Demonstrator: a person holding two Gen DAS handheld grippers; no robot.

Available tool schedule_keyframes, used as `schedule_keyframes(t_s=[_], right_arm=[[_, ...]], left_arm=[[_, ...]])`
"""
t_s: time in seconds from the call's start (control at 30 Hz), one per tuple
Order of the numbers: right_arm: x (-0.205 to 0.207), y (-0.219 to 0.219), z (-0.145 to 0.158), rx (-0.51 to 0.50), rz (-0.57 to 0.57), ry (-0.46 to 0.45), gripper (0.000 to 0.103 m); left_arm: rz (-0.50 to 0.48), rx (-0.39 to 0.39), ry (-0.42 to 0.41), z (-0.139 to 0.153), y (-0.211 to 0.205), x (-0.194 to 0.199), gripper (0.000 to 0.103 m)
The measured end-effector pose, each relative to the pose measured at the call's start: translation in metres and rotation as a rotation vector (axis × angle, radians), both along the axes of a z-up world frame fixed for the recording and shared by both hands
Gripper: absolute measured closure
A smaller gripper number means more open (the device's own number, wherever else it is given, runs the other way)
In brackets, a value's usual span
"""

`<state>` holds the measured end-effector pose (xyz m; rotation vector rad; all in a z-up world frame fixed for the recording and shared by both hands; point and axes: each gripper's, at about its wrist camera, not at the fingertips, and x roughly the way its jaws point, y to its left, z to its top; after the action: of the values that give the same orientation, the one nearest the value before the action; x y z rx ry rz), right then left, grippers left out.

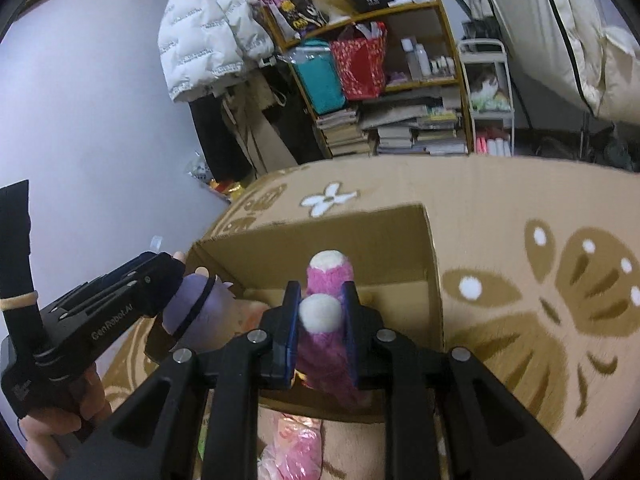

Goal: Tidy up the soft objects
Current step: 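Lift both toys into the cardboard box and open both tools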

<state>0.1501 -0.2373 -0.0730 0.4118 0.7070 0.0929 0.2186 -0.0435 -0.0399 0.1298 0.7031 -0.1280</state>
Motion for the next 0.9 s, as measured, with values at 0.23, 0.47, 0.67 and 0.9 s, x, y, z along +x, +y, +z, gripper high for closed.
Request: schedule_keyframes(t_s=[0.23, 0.47, 0.67, 0.9], right_arm=[[-0.004, 0.000, -0.010, 0.014, 0.002, 0.025, 0.079], [-0.003, 0.003, -0.004, -0.004, 0.015, 0.035, 0.072], [-0.009, 0.002, 0.005, -0.007, 0.010, 0.016, 0.056], [-0.018, 0.007, 0.025, -0.038, 0.014, -0.018, 0.029]], left_arm=[[-0.002, 0.007, 0.012, -0.005, -0.001, -0.004, 0.068], [0.011, 0.028, 0.012, -0.004, 0.000, -0.006, 0.055], [0.042, 0.026, -0.008, 0.006, 0.007, -0.010, 0.038], [0.069, 0.056, -0.060, 0.021, 0.015, -0.021, 0.018]])
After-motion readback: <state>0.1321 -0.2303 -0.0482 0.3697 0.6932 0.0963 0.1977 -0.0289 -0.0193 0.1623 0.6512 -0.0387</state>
